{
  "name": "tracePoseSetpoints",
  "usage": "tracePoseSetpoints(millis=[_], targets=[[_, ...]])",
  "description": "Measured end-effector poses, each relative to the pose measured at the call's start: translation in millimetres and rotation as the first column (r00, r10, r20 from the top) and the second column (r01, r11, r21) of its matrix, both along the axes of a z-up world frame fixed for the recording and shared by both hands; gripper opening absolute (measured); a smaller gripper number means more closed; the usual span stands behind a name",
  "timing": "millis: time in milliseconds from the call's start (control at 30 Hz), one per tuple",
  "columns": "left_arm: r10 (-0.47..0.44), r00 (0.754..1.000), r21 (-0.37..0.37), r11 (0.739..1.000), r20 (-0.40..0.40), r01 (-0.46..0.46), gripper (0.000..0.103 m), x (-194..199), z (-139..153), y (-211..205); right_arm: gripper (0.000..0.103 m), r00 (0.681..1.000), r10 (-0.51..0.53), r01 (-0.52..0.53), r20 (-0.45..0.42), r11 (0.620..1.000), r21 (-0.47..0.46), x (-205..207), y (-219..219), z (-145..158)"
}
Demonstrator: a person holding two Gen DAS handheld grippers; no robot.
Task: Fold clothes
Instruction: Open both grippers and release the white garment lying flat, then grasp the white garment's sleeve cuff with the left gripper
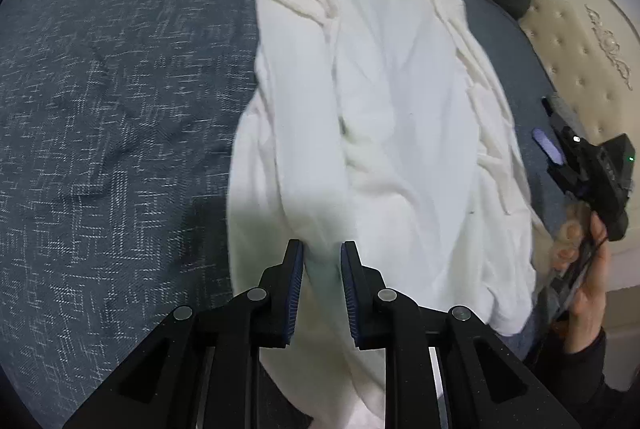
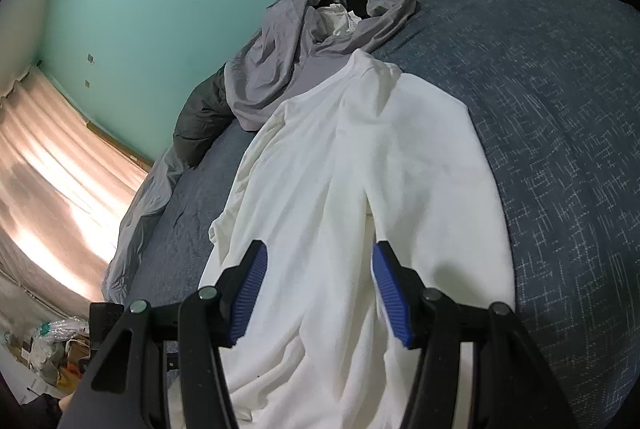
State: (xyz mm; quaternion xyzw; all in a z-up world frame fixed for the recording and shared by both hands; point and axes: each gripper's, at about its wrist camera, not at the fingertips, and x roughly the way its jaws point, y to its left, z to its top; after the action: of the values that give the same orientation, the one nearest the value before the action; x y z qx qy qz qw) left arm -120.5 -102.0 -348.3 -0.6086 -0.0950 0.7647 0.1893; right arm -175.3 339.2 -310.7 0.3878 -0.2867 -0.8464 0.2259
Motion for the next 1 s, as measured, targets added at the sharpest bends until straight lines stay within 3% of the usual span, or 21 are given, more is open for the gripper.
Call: tracePoseSetpoints(millis=[100,333,467,833,1000], targets=[[-0.011,1.000,-0.012,1.000,-0.023,0.011,0.003,3,6,1,0.056,1.000,0.003,-0.003,-0.001,1.000,0.004,-1,0,-1],[0.001,0.993,-0.034,0.999,-0.119,-0.005,0.003,1,45,-26,0.056,1.000,0.005,-0.005,0.002,1.000,0.011,-1,-2,-2],[0.051,0.986,-0.098,0.993,-0.157,-0.067,0.003,-12,66,-65,0.056,1.000,0.000,0.000,0.006,1.000,0.010,-1,-1,-3],[0.164,0.964,-0.289,0.932,-0.207,-0.221,0.003,-61,96,-168,0.056,1.000,0.006,-0.006,0.006,0.999,0.031,-2,-4,-3],[0.231,0.942,-0.352,0.884,-0.245,-0.308,0.003,-86,103,-210,0.056,1.000,0.009,-0.009,0.000,0.999,0.052,-3,-6,-2]])
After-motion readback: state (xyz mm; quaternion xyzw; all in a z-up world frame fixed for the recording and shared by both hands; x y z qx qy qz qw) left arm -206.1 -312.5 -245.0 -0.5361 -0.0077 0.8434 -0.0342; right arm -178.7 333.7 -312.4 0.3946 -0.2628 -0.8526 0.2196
